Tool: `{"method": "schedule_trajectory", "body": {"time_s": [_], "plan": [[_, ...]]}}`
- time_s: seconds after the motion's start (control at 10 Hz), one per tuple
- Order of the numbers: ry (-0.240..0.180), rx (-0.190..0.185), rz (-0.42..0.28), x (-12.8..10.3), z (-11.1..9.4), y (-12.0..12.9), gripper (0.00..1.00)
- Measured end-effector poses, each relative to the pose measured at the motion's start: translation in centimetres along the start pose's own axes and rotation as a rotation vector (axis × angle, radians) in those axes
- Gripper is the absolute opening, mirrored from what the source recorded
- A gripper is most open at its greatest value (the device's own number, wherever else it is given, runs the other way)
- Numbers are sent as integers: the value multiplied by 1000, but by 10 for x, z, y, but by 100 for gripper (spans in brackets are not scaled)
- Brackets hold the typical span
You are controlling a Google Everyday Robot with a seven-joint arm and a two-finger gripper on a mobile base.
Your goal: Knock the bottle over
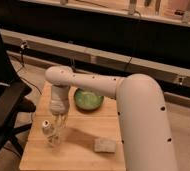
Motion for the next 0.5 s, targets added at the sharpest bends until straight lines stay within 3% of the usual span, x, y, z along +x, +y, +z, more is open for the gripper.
{"method": "schedule_trajectory", "body": {"time_s": [0.2,0.5], "plan": [[9,4,-21,-3,-1,-1,0],[45,5,-134,-13,-18,-17,0]]}}
